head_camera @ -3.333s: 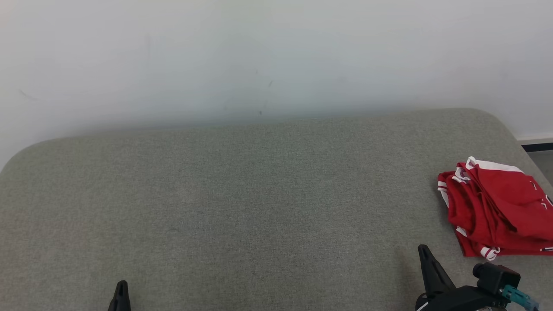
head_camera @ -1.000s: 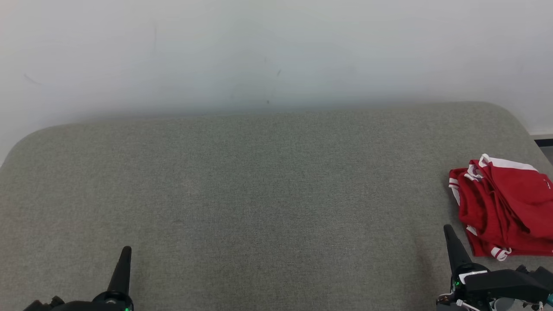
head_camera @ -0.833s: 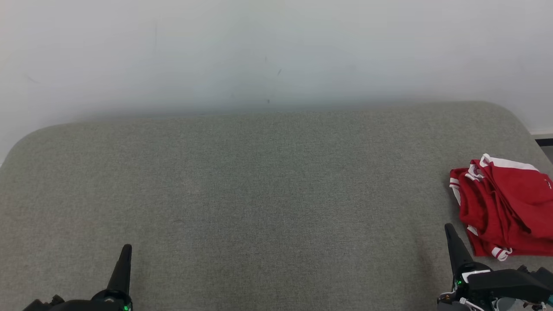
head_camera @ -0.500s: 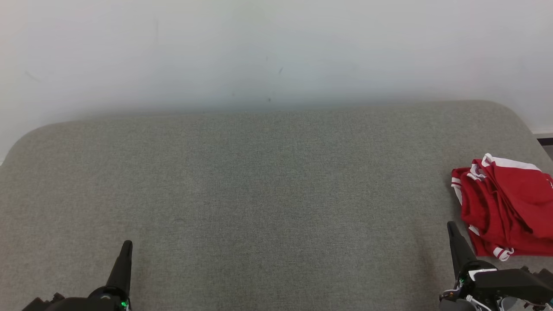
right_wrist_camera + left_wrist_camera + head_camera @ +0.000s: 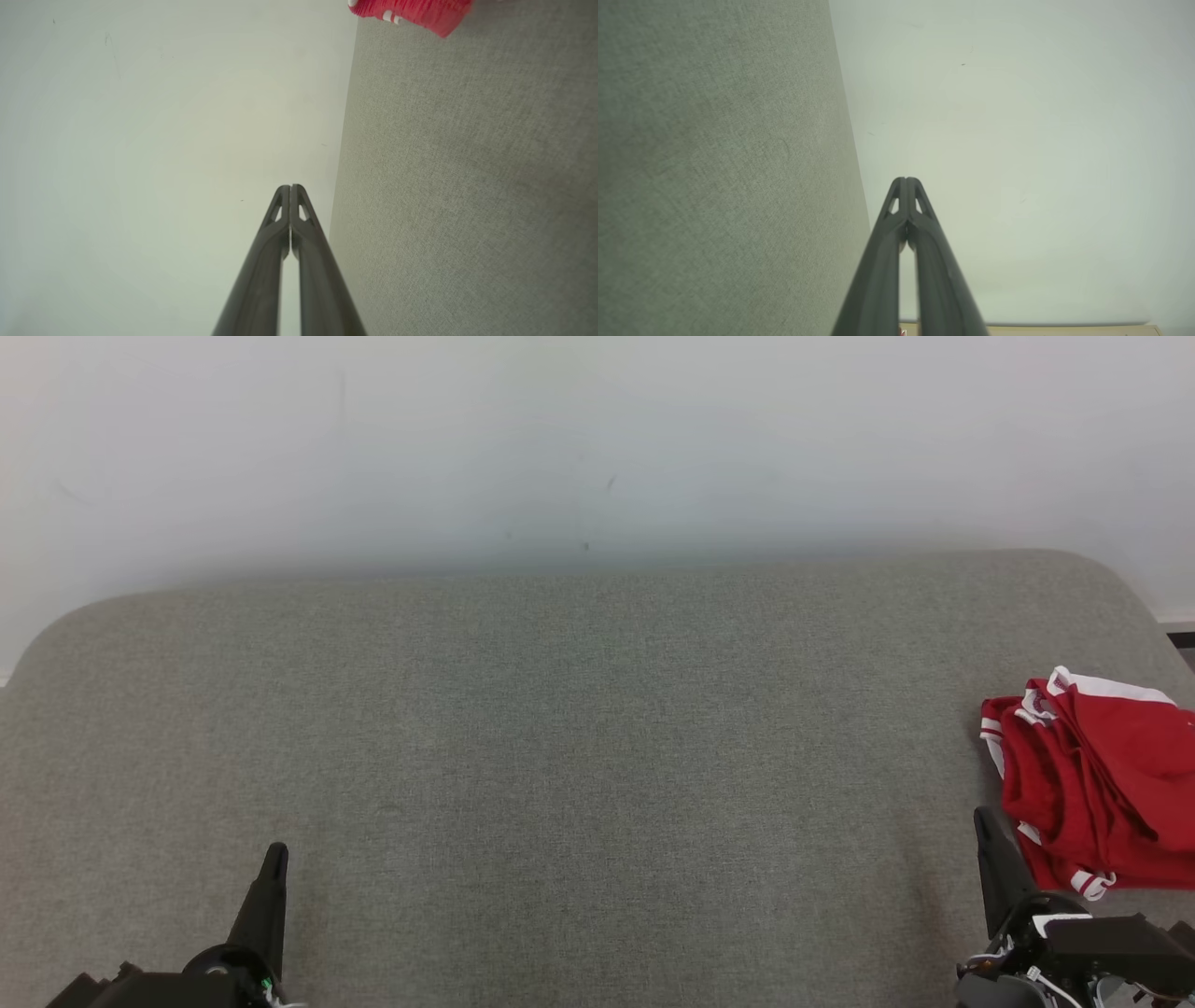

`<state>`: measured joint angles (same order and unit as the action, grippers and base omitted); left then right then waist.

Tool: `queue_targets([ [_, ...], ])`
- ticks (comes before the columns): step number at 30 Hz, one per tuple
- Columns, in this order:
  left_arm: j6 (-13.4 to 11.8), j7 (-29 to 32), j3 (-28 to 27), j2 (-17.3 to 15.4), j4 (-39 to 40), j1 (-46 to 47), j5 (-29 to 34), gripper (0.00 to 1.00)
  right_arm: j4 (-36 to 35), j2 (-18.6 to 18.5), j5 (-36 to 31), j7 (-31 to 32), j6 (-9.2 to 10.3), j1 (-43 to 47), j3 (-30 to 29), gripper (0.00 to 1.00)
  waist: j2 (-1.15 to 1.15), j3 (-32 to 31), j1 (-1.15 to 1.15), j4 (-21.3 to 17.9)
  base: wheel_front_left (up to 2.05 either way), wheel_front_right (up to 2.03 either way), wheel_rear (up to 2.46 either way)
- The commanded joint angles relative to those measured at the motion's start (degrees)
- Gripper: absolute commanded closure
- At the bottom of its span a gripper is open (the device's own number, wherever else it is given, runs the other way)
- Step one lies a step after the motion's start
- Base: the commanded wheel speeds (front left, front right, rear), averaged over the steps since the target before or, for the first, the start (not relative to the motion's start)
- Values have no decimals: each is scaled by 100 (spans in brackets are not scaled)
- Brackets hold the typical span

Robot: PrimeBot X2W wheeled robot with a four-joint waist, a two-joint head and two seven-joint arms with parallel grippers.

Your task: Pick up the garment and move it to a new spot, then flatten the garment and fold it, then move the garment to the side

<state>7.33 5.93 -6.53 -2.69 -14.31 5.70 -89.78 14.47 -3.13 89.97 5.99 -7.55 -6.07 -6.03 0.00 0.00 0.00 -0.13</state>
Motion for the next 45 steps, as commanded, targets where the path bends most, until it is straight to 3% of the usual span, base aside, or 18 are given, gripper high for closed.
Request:
queue_targets([
  [1, 23, 48, -2, -33, 29, 74, -162, 100, -44, 23, 136, 42, 11, -25, -41, 100, 0, 6, 0, 5, 0, 0, 0],
  [45, 24, 80, -1, -34, 37, 84, -276, 100, -61, 36, 248, 73, 12, -20, -68, 100, 0, 18, 0, 13, 0, 0, 0],
])
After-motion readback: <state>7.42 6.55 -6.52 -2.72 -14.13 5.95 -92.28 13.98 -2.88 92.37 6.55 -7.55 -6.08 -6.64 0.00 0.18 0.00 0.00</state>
